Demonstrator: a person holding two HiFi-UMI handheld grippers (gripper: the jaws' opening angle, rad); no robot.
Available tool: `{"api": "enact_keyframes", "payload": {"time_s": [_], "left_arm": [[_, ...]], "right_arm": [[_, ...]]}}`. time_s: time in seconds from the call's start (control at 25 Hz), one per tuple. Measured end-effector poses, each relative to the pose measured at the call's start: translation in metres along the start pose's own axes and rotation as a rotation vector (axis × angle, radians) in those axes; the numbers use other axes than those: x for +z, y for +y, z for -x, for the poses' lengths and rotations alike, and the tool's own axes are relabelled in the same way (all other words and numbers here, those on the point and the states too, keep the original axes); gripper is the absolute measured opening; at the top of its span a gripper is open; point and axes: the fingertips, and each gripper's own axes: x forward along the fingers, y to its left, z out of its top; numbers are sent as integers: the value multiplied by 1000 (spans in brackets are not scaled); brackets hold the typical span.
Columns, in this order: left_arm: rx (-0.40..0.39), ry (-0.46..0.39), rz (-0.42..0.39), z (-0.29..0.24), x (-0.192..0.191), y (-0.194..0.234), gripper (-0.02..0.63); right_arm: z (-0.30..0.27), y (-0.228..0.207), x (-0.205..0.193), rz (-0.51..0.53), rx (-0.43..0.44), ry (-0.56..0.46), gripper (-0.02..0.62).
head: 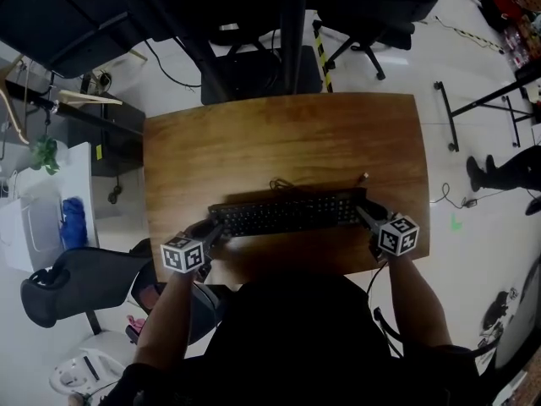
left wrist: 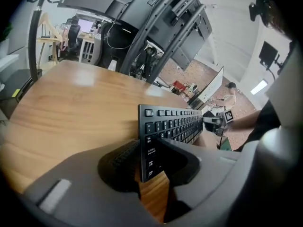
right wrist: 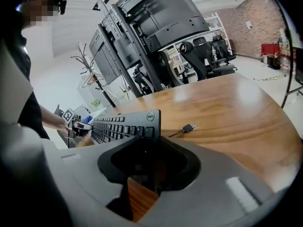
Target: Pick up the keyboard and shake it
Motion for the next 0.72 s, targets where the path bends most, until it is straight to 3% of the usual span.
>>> {"api": "enact_keyframes", "payload": {"time_s": [0.44, 0.56, 0.72], "left_arm": [[21, 53, 29, -18, 4, 17, 110], [58, 58, 7, -18, 2, 24, 131], [136, 13, 5, -5, 5, 39, 126]], "right_arm": [[-18, -12, -12, -4, -54, 94, 130], [-20, -14, -15, 7, -91, 105, 151], [-9, -14, -13, 42, -102, 76, 120]]}}
